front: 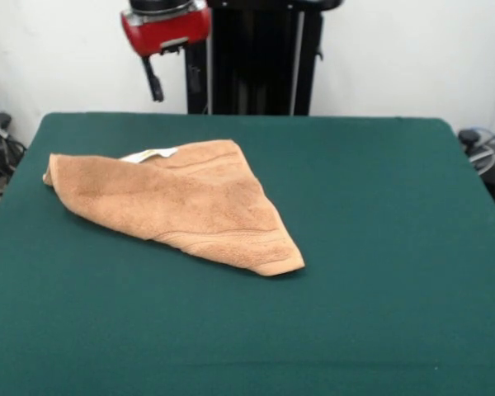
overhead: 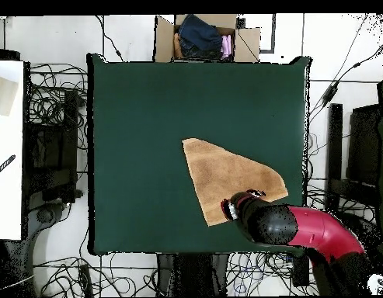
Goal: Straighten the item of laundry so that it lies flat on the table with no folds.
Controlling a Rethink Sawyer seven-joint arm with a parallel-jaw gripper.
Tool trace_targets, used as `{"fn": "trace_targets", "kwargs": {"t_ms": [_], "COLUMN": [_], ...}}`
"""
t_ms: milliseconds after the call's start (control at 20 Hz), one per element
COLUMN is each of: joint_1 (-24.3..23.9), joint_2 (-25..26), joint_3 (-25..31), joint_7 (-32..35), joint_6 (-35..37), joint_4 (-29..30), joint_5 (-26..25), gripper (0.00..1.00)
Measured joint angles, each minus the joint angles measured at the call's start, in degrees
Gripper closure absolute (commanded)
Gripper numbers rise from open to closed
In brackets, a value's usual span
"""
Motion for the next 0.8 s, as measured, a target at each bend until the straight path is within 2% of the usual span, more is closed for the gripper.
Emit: {"fn": "trace_targets", "kwargs": {"t_ms": [400,800], "joint_1": [3.3,7.6], "joint_2": [1.2,-0.9], "joint_3": [-5.3,-8.6], "joint_7": [0.0,0.7], "joint_6": [-1.4,-3.7], "joint_4": [2.2,5.8], "joint_5": [0.0,0.8], "gripper": [0.00,0.00]}}
